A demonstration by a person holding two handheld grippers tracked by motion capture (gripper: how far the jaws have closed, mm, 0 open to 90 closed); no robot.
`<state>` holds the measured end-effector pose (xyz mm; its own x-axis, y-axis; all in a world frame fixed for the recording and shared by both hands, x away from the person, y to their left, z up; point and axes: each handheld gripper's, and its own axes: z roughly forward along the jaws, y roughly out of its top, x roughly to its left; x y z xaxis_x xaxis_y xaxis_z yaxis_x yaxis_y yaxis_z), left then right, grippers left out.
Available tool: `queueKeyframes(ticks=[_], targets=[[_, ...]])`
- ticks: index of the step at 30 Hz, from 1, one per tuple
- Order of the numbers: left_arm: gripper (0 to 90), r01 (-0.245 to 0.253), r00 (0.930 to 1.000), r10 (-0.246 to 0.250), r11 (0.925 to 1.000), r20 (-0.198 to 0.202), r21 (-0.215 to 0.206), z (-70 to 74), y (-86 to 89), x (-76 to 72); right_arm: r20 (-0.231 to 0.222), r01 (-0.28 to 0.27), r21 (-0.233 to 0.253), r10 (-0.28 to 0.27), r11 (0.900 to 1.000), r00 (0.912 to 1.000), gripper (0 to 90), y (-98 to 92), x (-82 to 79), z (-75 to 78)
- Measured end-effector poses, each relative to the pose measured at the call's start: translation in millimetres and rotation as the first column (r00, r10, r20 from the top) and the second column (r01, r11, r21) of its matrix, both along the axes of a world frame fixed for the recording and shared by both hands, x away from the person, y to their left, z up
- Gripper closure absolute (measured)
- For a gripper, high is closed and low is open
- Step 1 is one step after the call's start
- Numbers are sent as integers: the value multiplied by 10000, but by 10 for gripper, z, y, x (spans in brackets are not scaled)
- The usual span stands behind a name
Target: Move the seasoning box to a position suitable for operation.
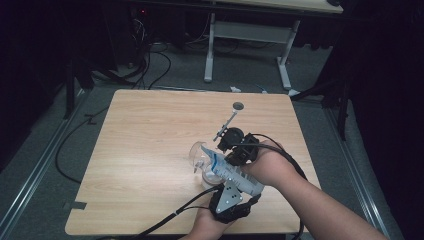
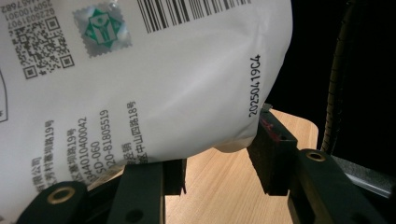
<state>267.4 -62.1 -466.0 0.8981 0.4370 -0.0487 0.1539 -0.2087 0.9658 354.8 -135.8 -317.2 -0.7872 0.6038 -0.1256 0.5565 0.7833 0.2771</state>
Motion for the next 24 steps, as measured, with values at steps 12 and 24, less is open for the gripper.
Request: queueKeyframes(ticks=[12, 24], targets=[[600, -9, 10000, 9, 10000, 7, -73, 5, -2, -2, -3, 14, -64, -14, 10000, 10000, 900, 6, -3, 10], [599, 14, 10000, -15, 9999, -36, -150, 13, -3, -2, 49, -51, -65, 51, 10000, 10000, 900, 4, -1, 9]])
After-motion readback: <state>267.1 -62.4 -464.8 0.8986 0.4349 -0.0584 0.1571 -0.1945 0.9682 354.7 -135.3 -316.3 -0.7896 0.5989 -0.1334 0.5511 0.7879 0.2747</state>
